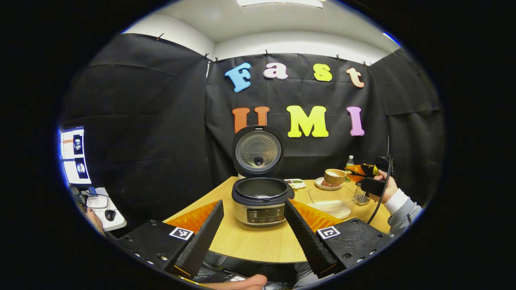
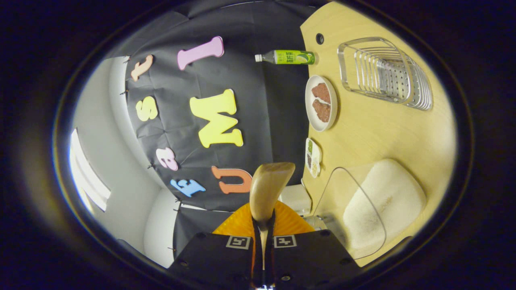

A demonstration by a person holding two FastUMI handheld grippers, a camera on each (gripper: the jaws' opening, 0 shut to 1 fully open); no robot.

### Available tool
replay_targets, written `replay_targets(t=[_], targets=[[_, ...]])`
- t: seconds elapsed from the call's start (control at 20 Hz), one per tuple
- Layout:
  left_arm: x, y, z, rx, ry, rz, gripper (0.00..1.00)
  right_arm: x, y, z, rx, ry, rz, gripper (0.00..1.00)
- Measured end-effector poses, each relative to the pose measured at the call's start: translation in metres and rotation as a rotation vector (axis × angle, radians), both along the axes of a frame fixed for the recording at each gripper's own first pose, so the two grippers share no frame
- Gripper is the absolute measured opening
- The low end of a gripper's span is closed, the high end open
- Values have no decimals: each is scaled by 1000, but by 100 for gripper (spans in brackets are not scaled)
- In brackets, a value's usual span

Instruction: Close the left gripper, press the button to open the rice cooker; take a wooden spoon from the chopstick holder with the right hand, scoop a spoonful of rice and pour it into the rice cooker, then put the wooden spoon back into the chopstick holder.

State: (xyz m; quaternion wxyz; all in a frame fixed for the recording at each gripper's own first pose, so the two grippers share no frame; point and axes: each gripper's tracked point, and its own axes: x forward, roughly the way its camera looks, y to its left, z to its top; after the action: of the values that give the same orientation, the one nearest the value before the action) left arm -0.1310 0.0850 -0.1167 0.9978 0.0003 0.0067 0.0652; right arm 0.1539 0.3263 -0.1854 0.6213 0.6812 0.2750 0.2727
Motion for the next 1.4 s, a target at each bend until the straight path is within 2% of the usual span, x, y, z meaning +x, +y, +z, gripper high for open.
replay_targets(t=[0.15,0.25,0.55,0.85,1.05,1.4], targets=[[-7,6,4,3,-14,4,96,-4,25,18,-18,-12,19,7],[-14,12,3,0,-22,7,96,-8,45,30,-66,-28,48,7],[-21,29,-3,-5,-28,15,96,2,98,72,-299,-162,47,7],[-25,36,-11,21,-14,32,96,-2,161,95,-581,-370,53,7],[-26,35,-16,34,-6,20,96,-5,197,108,-741,-530,15,7],[-34,37,-17,43,-11,19,95,-40,241,114,-987,-750,-13,8]])
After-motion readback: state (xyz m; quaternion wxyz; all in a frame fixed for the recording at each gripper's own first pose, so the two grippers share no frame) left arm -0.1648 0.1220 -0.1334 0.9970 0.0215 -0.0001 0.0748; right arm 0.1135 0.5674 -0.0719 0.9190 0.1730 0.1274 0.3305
